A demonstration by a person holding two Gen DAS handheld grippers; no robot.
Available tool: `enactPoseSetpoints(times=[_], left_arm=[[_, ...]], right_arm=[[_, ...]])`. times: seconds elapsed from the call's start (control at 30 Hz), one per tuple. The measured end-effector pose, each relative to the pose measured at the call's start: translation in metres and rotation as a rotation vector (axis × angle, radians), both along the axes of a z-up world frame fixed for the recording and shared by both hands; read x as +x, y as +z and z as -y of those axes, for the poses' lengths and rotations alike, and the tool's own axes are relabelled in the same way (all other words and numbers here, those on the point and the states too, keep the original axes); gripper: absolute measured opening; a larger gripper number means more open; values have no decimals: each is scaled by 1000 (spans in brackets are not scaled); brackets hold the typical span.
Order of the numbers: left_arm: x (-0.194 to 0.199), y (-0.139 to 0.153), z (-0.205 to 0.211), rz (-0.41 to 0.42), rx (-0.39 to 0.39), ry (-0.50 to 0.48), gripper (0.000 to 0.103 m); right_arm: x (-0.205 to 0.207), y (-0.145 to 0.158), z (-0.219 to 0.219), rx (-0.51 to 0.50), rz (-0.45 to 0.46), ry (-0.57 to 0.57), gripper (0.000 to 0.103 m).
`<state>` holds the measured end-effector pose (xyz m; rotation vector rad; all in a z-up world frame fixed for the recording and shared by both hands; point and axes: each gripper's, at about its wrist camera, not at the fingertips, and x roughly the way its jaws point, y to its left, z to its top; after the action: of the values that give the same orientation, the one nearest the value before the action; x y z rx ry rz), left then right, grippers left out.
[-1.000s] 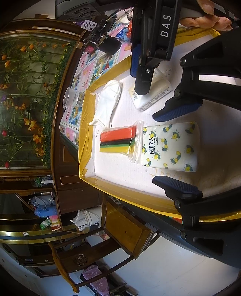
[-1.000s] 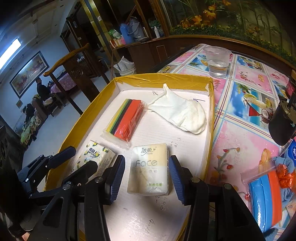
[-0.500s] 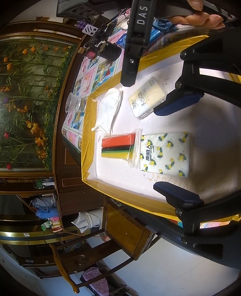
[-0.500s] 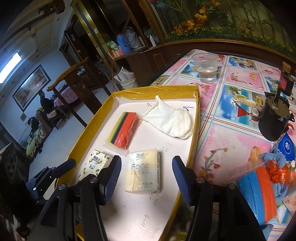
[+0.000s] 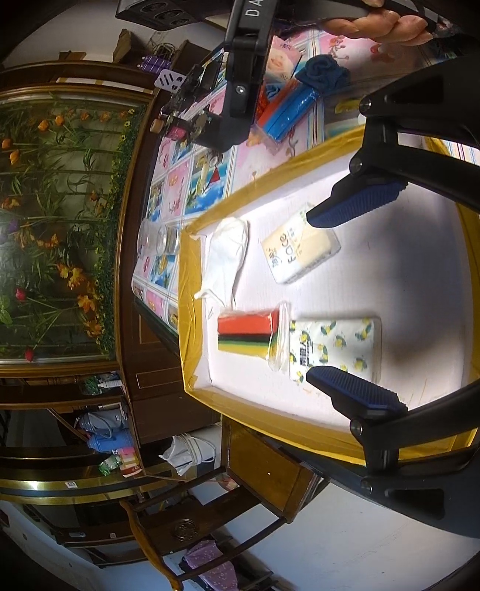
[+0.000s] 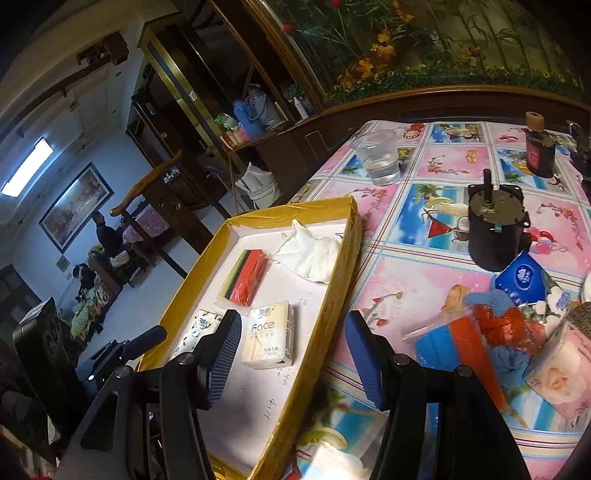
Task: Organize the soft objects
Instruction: 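Withdraw both grippers from the tray toward the items on the table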
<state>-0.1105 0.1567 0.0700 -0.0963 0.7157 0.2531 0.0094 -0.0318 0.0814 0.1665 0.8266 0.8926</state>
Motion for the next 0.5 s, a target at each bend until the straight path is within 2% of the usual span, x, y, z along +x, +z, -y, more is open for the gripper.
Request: enactPoseSetpoints(times=[0.3,0.5], left_arm=[[17,5,44,-3,-56,-123,77],[39,2,91,-49,-185,-252,77]], right_arm=[[18,6,87,46,-2,-154,65],[33,-3,138,45,-58,-256,66]])
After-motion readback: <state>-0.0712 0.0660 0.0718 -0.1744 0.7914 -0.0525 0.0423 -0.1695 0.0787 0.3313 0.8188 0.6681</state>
